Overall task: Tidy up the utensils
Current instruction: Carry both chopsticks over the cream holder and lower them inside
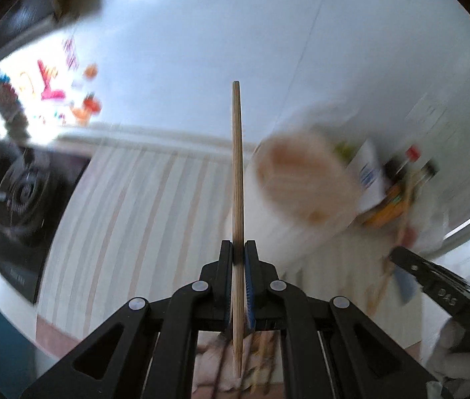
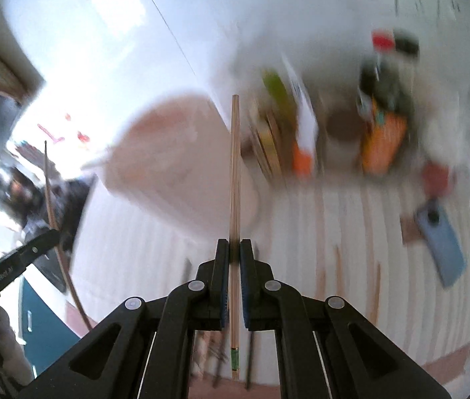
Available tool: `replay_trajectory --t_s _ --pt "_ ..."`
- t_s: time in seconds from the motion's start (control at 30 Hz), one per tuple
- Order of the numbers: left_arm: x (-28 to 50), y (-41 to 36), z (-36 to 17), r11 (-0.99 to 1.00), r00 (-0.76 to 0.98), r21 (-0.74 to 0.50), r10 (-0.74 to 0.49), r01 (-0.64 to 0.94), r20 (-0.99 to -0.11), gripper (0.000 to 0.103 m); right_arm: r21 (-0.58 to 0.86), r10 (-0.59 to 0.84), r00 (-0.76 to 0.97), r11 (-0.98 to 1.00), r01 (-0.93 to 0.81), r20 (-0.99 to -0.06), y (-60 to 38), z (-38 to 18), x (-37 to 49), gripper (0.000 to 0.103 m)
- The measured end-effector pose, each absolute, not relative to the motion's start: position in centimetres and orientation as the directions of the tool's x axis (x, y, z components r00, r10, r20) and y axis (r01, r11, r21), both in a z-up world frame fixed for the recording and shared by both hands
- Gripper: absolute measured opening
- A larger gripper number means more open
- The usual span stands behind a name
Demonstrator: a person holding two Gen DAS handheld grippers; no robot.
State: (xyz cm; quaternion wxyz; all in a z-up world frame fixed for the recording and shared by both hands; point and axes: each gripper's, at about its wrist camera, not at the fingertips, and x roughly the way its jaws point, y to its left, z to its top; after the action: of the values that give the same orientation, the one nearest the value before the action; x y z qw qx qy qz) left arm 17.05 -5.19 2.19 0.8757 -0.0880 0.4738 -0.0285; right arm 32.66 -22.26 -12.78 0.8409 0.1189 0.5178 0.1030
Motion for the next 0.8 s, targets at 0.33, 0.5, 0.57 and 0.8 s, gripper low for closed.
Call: replay_trajectory --t_s 0.33,0.5,0.57,0.8 --pt "26.7 -6.2 6.6 0.978 0.668 -0.209 -0.163 0.011 -0.726 0.004 0.311 0.302 0.637 0.945 -0.102 -0.710 -20.0 -4.2 41.8 0.007" --pt "31.2 -5.4 6.3 0.976 0.692 -0.216 -0.138 -0.027 -0.709 0.004 0.310 0.286 0.673 0.947 -0.089 -0.682 -19.4 -3.1 45.1 0.007" --pt "32.9 -4.6 5.4 0.975 0.689 -0.217 -0.126 -0.047 -0.714 0.004 0.301 0.271 0.683 0.950 -0.078 -0.679 -19.3 -3.1 46.3 0.007" --pt "35.8 -4.5 3.5 0.972 0.681 -0.215 -0.095 -0.093 -0.726 0.004 0.296 0.255 0.691 0.953 -0.062 -0.676 -19.3 -4.4 49.4 0.007"
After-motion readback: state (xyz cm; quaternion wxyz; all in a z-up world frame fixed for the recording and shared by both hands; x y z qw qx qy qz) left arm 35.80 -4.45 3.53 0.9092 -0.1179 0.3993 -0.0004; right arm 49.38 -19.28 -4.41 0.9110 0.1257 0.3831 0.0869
